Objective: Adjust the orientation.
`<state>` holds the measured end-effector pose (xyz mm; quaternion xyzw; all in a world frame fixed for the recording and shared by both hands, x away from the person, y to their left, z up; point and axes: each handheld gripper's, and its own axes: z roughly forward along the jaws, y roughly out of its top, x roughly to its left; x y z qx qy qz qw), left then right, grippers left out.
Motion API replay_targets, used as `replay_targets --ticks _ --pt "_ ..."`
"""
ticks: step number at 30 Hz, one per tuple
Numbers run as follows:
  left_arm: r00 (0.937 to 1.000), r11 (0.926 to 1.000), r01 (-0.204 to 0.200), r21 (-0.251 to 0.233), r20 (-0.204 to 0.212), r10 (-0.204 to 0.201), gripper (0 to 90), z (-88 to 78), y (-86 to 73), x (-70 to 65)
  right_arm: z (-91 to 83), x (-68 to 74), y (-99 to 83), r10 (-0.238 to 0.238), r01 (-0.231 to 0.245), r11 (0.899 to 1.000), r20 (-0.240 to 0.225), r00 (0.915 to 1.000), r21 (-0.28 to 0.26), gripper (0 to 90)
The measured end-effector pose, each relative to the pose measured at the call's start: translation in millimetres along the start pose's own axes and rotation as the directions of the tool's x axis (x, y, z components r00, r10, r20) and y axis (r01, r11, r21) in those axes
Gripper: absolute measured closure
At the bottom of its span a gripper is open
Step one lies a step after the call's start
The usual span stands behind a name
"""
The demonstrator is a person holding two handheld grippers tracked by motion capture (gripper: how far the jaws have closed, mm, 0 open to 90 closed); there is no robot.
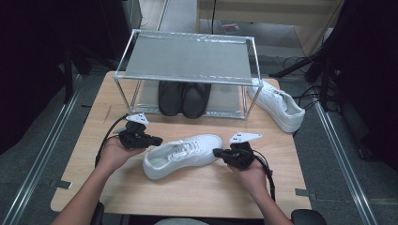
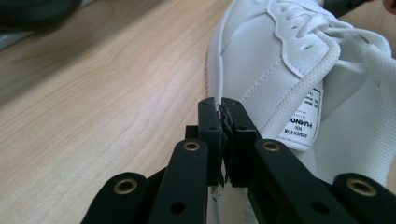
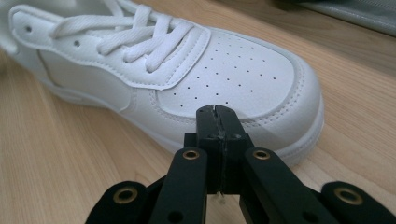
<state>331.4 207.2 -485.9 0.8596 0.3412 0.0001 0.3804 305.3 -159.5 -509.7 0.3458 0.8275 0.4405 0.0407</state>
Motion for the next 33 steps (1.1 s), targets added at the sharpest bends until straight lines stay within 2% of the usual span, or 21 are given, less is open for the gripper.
replay_targets --ticks 12,22,27,29,30,31,33 --pt "0.9999 0.9996 -0.008 0.026 0.009 0.008 85.2 1.3 -11.8 -16.7 11.9 -6.5 12.3 -0.023 0.023 1.000 0.008 0.9997 0.003 90.0" --pt "0.9999 0.9996 -0.012 0.027 0.007 0.012 84.5 1.4 -18.1 -27.8 23.1 -12.9 23.0 -0.028 0.028 1.000 0.014 0.9995 0.000 88.3" --pt "0.9999 0.9994 -0.017 0.030 0.000 0.017 82.9 4.2 -18.8 -29.7 27.0 -16.1 26.5 -0.012 0.012 1.000 0.004 0.9999 -0.001 89.1" --pt "0.9998 0.9995 -0.017 0.026 -0.005 0.017 81.0 3.7 -18.9 -28.7 26.8 -15.3 26.9 -0.022 0.022 1.000 0.011 0.9997 0.000 88.1" --pt "0.9999 0.9997 -0.012 0.021 -0.008 0.012 79.3 3.4 -19.1 -28.0 26.6 -14.9 26.8 -0.022 0.022 1.000 0.016 0.9996 0.000 84.5" --pt "0.9998 0.9998 -0.002 0.019 -0.017 0.003 75.4 2.6 -19.1 -26.6 26.4 -14.5 26.9 -0.020 0.020 1.000 0.021 0.9996 0.002 79.5" --pt "0.9999 1.0000 0.008 0.000 -0.007 -0.008 66.4 0.7 -19.4 -23.6 25.6 -12.9 27.0 -0.016 0.016 1.000 0.020 0.9997 -0.002 75.1"
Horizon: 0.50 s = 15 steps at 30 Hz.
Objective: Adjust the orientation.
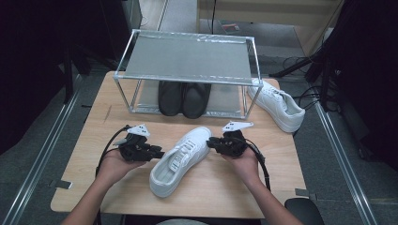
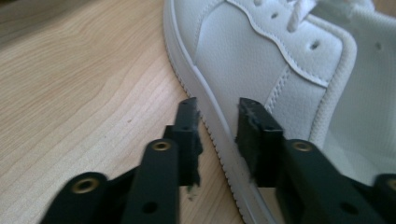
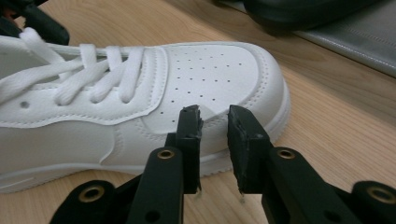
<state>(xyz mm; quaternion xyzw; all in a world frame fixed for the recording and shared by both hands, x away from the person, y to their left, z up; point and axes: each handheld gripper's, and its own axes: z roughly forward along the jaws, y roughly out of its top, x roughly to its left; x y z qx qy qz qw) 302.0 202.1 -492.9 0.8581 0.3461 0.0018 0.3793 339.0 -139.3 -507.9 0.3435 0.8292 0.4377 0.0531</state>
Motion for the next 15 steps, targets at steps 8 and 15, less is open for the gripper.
replay_targets --ticks 8,15 --pt "0.9999 0.9998 -0.005 -0.020 -0.014 0.005 44.9 1.9 2.6 6.5 -9.0 14.8 -4.5 -0.017 0.017 1.000 -0.024 0.9996 -0.004 66.0" --pt "0.9995 0.9999 0.007 -0.010 -0.032 -0.007 50.9 4.6 7.2 13.0 -15.0 25.2 -11.6 -0.008 0.008 1.000 -0.056 0.9984 -0.002 69.2"
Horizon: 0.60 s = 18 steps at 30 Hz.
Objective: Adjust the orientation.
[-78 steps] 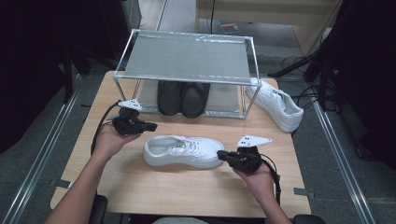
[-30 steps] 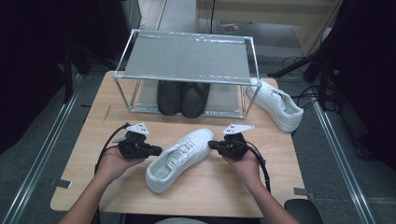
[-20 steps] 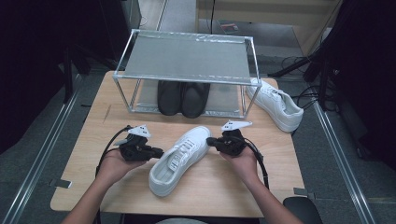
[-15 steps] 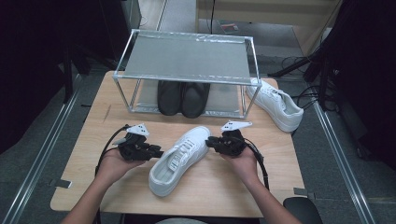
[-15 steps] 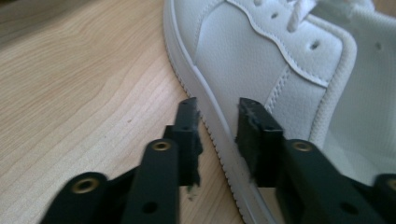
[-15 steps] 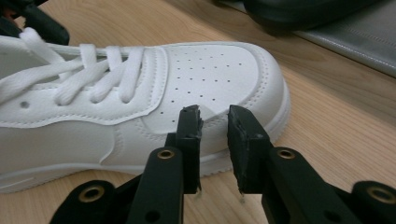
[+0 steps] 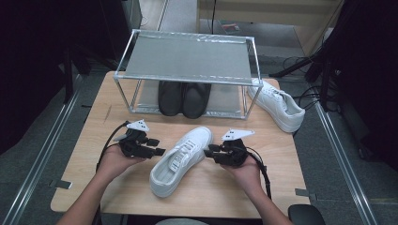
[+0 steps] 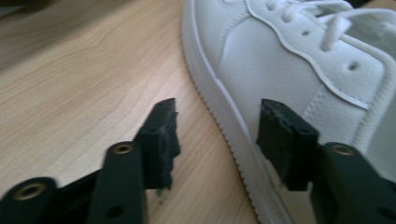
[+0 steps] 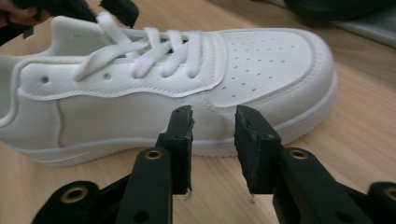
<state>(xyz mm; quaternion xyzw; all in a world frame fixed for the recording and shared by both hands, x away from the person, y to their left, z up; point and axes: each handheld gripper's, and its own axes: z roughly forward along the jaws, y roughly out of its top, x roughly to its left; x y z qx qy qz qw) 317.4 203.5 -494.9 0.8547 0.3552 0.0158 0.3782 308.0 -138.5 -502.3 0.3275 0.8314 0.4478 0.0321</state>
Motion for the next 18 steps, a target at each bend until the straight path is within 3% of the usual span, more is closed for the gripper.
replay_targets --ticks 4,6,9,12,18 --pt "0.9999 0.9997 -0.012 -0.022 -0.007 0.012 68.3 -1.1 3.7 2.2 1.8 7.1 -3.2 -0.002 0.002 1.000 -0.022 0.9998 0.014 75.0" --pt "0.9995 0.9998 0.004 -0.022 0.031 -0.003 77.8 -0.6 3.9 5.9 3.6 9.8 -5.1 -0.004 0.004 1.000 -0.033 0.9994 0.019 78.7" --pt "0.9978 0.9998 0.004 0.018 0.067 -0.005 89.1 3.5 4.1 7.3 6.1 14.8 -7.3 -0.005 0.006 0.999 -0.049 0.9988 0.037 89.3" --pt "0.9953 0.9983 -0.040 0.042 0.090 0.036 90.0 8.9 7.4 3.7 9.4 20.6 -8.1 -0.007 0.010 0.999 -0.067 0.9977 0.045 90.0" --pt "0.9925 0.9954 -0.072 0.063 0.104 0.065 90.0 18.4 11.4 -2.8 18.1 32.5 -9.4 -0.020 0.023 0.999 -0.086 0.9961 0.041 90.0"
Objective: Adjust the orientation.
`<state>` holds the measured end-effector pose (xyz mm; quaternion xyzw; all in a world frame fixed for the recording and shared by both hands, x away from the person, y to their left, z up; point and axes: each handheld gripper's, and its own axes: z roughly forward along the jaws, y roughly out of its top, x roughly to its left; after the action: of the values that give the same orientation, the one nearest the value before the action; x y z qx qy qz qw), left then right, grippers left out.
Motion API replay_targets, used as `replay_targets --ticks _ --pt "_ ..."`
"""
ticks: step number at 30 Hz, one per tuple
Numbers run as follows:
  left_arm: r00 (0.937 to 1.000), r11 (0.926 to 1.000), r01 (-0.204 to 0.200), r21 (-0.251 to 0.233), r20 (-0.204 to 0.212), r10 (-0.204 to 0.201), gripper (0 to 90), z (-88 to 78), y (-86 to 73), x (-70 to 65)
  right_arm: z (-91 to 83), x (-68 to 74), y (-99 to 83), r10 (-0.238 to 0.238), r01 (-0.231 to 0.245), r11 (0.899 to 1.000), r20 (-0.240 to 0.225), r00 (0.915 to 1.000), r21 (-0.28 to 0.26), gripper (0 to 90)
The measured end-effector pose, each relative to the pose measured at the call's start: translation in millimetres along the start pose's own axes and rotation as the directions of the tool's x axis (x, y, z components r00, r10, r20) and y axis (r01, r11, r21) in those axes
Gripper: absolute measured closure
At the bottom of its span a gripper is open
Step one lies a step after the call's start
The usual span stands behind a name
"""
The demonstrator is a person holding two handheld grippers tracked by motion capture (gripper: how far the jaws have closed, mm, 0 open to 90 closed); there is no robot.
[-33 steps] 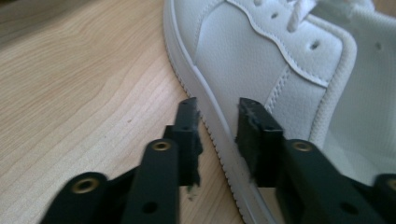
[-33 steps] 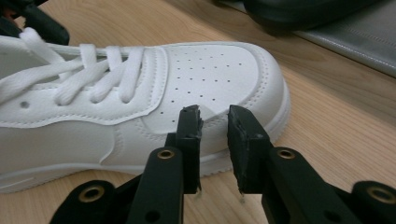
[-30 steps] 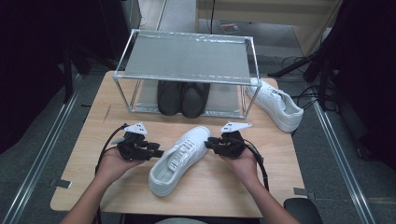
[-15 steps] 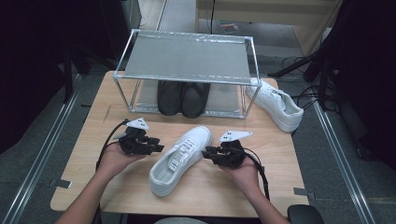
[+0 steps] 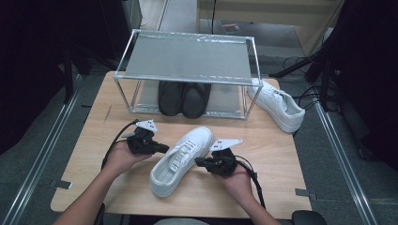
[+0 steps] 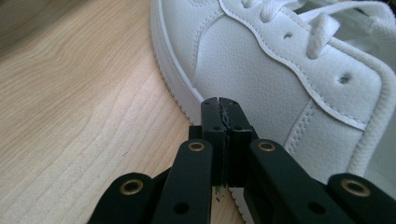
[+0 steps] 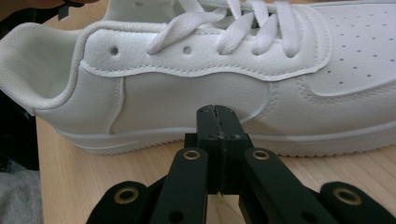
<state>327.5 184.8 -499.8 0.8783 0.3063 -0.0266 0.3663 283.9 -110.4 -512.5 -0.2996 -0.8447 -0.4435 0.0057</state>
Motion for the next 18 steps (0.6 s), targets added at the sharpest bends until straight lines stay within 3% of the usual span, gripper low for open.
replay_targets --ticks 6,10,14,18 --pt "0.9999 0.9995 -0.012 0.030 -0.011 0.012 90.0 5.6 0.7 -4.9 6.9 -0.1 0.2 -0.003 0.003 1.000 -0.004 1.0000 0.011 90.0" --pt "0.9999 0.9997 0.013 0.020 -0.004 -0.013 90.0 5.9 -0.5 -4.5 7.8 -0.6 1.1 -0.004 0.004 1.000 -0.007 1.0000 0.015 90.0" --pt "0.9996 0.9997 0.017 0.016 -0.023 -0.017 90.0 6.1 -1.1 -7.8 9.5 -2.9 2.3 -0.013 0.013 1.000 -0.019 0.9997 0.015 90.0" --pt "0.9996 0.9996 0.026 0.015 -0.013 -0.026 90.0 5.8 -3.4 -10.0 9.9 -5.4 4.0 -0.018 0.018 1.000 0.000 0.9998 0.011 90.0"
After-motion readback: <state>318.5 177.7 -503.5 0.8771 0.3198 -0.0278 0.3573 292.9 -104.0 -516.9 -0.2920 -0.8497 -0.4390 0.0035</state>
